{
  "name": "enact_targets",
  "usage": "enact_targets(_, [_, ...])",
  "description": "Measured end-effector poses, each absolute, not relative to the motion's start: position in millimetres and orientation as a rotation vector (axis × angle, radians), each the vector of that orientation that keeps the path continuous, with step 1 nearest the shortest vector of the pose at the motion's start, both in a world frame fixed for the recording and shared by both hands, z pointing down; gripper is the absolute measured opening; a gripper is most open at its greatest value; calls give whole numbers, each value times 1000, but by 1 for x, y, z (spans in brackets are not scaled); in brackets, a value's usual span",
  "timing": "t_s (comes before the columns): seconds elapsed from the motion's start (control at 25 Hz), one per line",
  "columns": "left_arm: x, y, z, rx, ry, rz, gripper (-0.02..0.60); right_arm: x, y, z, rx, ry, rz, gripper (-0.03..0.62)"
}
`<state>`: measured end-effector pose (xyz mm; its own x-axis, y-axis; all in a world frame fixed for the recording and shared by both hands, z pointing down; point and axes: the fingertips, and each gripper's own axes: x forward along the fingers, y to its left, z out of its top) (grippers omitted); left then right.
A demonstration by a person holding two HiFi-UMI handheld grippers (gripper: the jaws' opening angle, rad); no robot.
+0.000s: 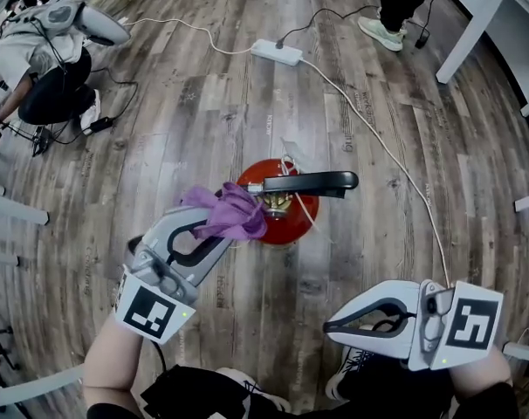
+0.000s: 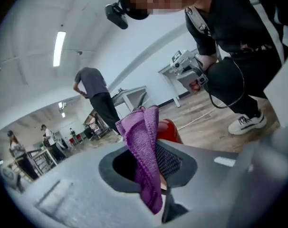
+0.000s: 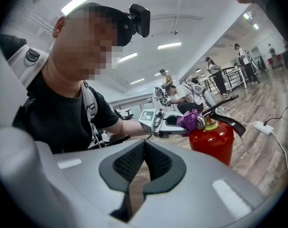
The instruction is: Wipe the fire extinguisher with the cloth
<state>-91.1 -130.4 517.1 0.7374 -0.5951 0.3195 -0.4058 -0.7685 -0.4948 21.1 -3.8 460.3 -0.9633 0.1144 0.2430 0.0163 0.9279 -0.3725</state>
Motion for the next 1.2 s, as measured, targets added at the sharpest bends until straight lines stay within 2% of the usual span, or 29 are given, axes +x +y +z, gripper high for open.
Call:
enact_targets(0.2, [-103,-128,543,-2624,878,-553,84,28,-5,466,-74,-2805,532,3])
enact_targets(0.48, [-107,-125,674,-2917,986,-708,84,30,-5,462,-54,-2822,541,3])
enact_targets(0.84, [-97,-108,838,-3063,770,-1334,86,34,3,464,-74,-2792,561,3])
enact_targets(1.2, [-94,-108,854,-3118,778,-1401,86,30,10,464,-93,-2762,523,4])
